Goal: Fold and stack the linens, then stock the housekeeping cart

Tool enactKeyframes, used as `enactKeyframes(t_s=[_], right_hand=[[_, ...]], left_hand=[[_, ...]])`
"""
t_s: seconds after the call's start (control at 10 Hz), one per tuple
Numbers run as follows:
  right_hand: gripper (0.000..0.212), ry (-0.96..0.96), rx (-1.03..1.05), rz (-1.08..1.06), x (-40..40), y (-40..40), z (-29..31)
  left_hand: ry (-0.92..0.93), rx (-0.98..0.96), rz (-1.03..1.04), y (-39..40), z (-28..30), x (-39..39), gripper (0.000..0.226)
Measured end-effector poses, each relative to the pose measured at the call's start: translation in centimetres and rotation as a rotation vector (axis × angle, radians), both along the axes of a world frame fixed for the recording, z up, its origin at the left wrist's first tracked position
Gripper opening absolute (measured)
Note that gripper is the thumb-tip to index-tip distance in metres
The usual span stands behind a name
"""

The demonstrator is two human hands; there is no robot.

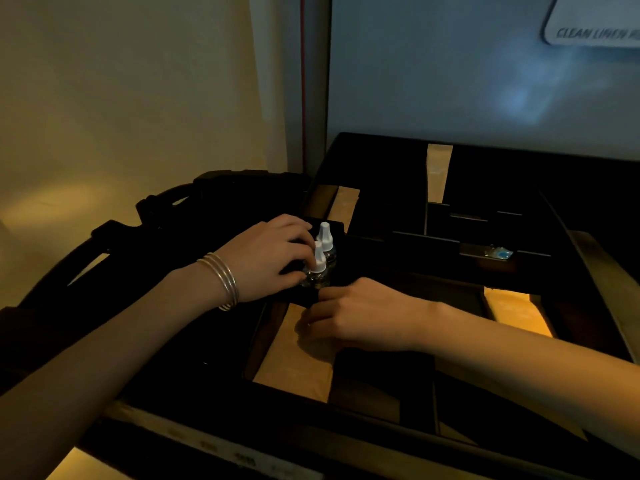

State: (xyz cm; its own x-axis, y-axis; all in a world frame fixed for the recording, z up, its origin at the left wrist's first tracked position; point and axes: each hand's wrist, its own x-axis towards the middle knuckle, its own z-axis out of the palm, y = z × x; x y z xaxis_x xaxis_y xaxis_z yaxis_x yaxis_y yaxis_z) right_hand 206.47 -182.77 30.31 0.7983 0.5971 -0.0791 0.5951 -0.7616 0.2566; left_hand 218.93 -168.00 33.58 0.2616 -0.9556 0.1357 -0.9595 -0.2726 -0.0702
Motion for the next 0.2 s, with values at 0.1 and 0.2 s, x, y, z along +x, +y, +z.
enactKeyframes(t_s=[0.1,0.2], right_hand=[[0.045,0.04,0.073,-0.044,-0.3,-0.2,0.2],[0.052,0.106,0.128,-0.163,-1.4,-1.0,1.3]], left_hand=[[-0.023,0.005,-0.013,-0.4,0.1,0.0,0.03],[-0.1,0.039,0.007,-0.8,0.6,0.0,0.029]])
